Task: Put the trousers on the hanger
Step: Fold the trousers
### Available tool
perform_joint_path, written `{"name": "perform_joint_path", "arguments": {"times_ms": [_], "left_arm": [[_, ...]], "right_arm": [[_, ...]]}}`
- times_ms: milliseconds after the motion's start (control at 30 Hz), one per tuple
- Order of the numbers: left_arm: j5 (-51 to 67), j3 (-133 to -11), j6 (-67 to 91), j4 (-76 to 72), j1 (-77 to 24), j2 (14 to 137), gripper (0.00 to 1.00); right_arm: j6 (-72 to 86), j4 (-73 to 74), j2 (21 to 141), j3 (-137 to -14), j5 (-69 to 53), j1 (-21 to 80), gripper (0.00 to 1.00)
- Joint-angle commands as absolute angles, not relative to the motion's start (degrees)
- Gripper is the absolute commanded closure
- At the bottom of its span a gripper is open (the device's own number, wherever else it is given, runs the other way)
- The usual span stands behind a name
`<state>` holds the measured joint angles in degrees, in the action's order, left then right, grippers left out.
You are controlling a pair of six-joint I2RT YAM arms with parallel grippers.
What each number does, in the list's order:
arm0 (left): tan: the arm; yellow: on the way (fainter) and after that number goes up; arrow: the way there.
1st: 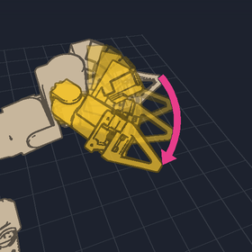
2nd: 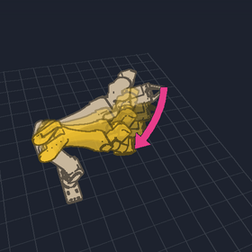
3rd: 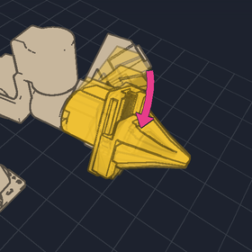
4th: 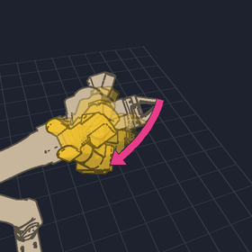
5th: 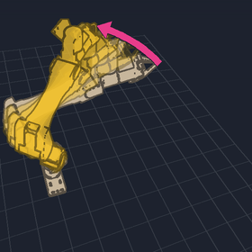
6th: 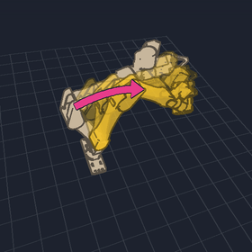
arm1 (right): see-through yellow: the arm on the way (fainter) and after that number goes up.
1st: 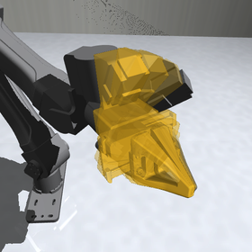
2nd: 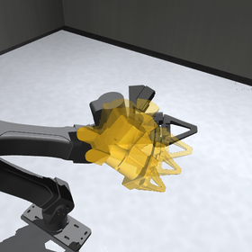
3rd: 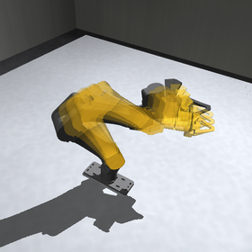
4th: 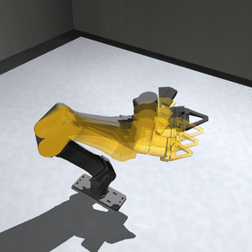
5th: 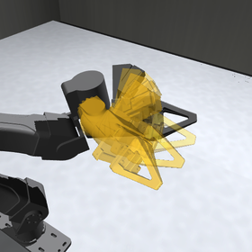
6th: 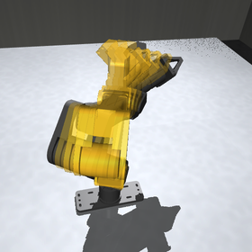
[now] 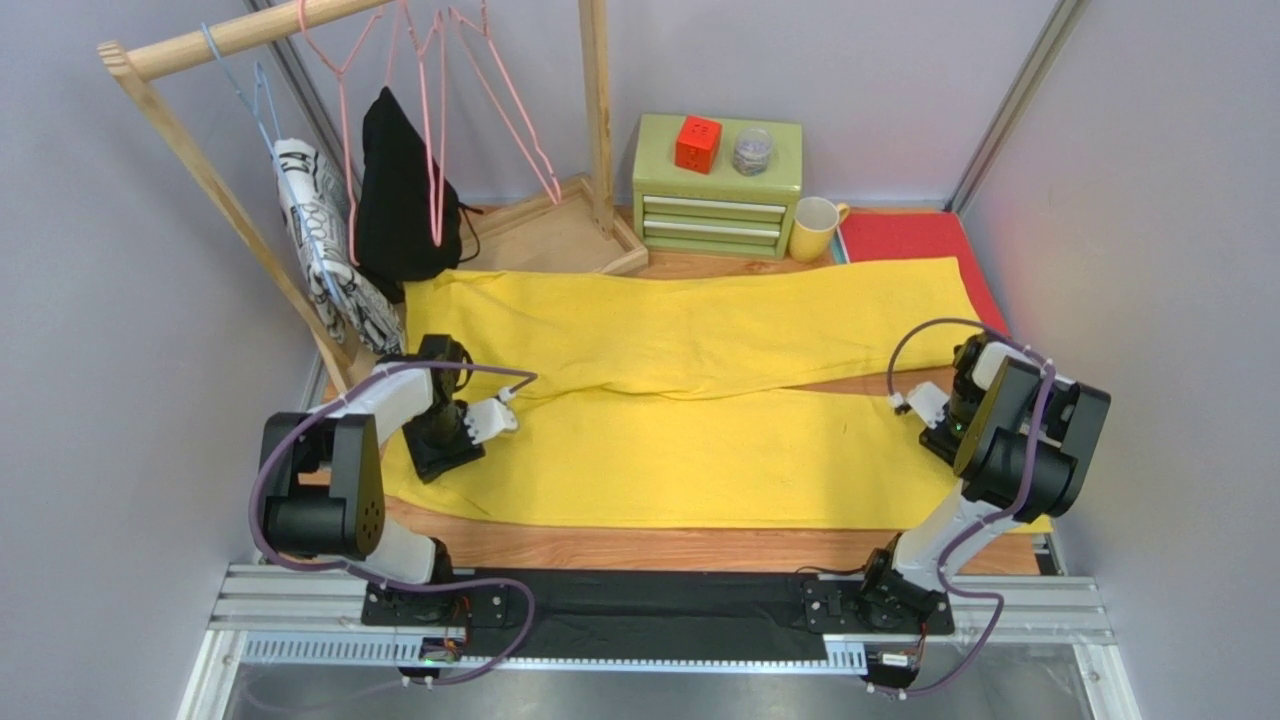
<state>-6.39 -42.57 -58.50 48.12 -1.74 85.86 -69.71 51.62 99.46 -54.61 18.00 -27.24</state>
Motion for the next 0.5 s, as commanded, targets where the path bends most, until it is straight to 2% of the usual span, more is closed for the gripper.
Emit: {"name": "perform_joint_path", "arguments": {"times_ms": [0,133,233,333,467], "left_arm": [[-15.4,-34.5,-68.0,46.4,4.0,84.9,0.45],[-18.0,-31.4,-73.6,46.6,4.8,80.6,0.45],[-15.7,-34.5,-74.4,51.3,4.8,80.1,0.44],[-8.5,-46.6,-72.7,61.4,4.8,80.1,0.43],[2.2,-58.0,-68.0,66.7,4.8,79.9,0.39]], "right_arm": [[-72.2,55.5,92.6,-61.7,5.7,-27.6,0.55],[-70.3,65.1,90.4,-69.6,-3.0,-27.6,0.51],[-64.5,67.9,93.7,-76.1,-8.0,-26.5,0.51],[-58.7,67.0,97.5,-79.8,-9.8,-23.9,0.52],[-51.8,61.2,101.2,-84.4,-10.3,-18.7,0.55]]}}
